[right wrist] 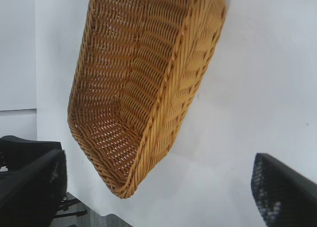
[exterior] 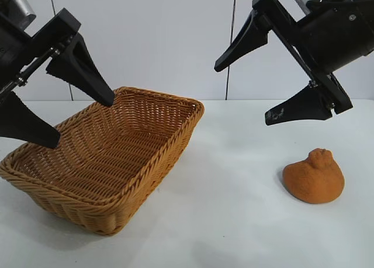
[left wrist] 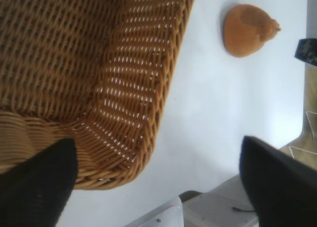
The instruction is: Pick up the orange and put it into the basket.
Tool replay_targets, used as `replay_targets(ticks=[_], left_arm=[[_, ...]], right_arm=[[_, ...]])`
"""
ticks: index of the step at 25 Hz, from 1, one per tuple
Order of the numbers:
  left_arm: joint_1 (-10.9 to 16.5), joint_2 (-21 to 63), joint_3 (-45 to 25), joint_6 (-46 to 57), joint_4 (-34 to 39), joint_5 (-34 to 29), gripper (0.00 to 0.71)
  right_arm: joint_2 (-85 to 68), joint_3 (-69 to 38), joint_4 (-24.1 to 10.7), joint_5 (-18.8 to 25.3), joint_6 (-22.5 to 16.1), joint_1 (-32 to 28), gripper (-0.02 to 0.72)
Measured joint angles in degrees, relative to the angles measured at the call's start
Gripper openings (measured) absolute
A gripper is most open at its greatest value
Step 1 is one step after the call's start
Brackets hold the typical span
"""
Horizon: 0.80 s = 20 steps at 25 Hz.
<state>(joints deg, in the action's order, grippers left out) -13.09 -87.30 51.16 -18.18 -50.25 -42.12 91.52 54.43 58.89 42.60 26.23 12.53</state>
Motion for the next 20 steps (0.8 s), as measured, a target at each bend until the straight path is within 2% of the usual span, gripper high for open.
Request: replay_targets(ticks=[20], left_arm=[[0.0, 0.0, 0.0, 0.0, 0.0, 0.9, 0.63]], right_arm=[[0.0, 0.0, -0.1, -0.2, 0.0, 0.0, 0.694]])
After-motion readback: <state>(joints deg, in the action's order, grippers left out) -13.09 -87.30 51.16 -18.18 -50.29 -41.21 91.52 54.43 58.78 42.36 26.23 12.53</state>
